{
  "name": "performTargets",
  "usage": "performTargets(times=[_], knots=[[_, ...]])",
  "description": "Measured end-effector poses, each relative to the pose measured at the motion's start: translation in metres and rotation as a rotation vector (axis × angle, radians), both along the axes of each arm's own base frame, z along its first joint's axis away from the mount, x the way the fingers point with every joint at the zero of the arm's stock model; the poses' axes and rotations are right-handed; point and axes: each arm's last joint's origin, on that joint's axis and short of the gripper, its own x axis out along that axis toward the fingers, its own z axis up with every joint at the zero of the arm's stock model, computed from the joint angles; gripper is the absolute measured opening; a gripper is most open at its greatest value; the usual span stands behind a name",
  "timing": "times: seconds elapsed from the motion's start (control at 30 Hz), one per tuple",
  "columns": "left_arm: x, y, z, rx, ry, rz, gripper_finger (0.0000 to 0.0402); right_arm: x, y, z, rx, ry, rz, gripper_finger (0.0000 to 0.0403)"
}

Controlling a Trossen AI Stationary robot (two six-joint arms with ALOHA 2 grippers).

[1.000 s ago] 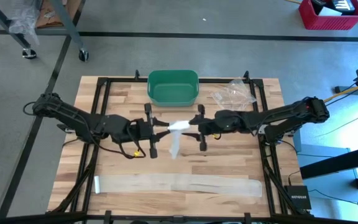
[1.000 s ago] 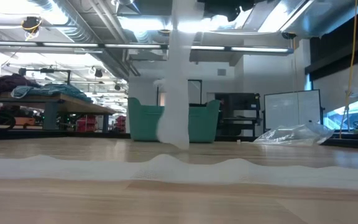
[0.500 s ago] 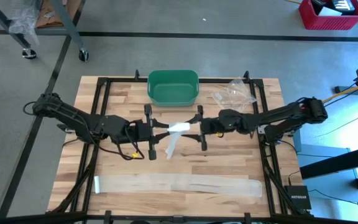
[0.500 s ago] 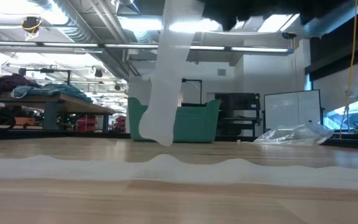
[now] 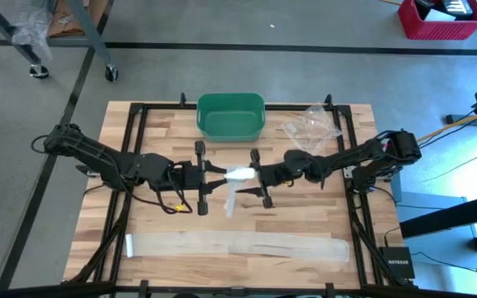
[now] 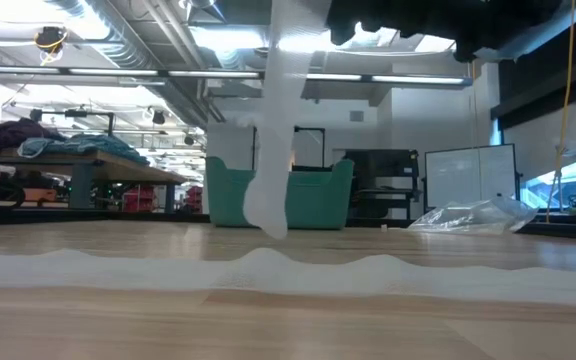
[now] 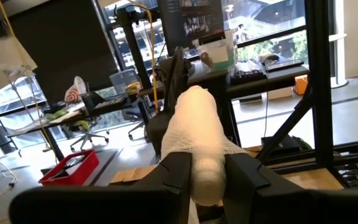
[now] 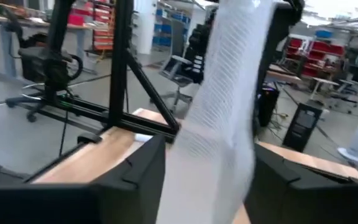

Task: Roll bandage
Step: Roll the top white bandage

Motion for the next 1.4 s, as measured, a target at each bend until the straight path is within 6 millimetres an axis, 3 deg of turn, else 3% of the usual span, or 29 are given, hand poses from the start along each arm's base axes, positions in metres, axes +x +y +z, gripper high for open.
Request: performTargets(times=[0.1,0.3,0.47,0.57,0.77,1.1,1.4], knots=[[0.000,0.000,0.000,-0.001,0.000,0.000,0.0054,0.000,-0.001,0.000,-0.002,0.006,-0.031,0.0135],[-0.006,-0.008,0.002,0.011,-0.008,-0.030,0.0054,0.001,-0.003,-0.005,-0.038,0.043,-0.081,0.0013],[-0.021,-0.012,0.013,0.008,-0.039,-0.044,0.0054,0.000,-0.003,-0.007,-0.057,0.072,-0.113,0.0012],[-0.025,-0.015,0.012,0.048,-0.013,0.041,0.0054,-0.003,0.004,-0.002,-0.075,0.055,-0.105,0.0005],[-0.025,-0.010,0.009,0.133,0.045,0.184,0.0054,-0.007,0.033,0.021,-0.103,0.070,-0.051,0.0004],[-0.019,0.006,0.008,0.164,0.062,0.250,0.0054,-0.013,0.075,0.024,-0.194,0.195,-0.043,0.0004],[-0.016,0.011,-0.012,0.298,0.189,0.261,0.0054,-0.021,0.112,0.067,-0.259,0.223,0.073,0.0003]])
